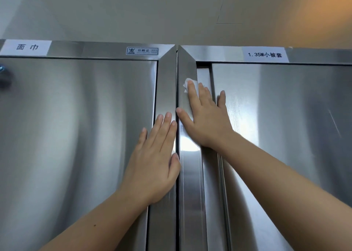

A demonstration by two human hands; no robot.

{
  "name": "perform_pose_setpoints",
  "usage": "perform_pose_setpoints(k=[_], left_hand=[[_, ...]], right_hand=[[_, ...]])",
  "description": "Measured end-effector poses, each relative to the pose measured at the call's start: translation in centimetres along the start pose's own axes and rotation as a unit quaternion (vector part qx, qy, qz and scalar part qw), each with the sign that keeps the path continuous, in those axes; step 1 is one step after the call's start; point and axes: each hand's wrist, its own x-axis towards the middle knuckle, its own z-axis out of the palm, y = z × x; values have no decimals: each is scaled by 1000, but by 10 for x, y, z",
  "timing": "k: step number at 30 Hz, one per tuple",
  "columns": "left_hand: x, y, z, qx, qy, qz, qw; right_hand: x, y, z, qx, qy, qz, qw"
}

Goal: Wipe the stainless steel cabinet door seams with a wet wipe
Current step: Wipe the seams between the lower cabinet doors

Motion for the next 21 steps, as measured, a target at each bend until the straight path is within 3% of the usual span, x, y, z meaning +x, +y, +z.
perform_pose_setpoints(k=[21], left_hand=[[-5,-2,0,-32,-27,-14,999]], right_hand=[[-33,-5,3,39,-18,10,999]])
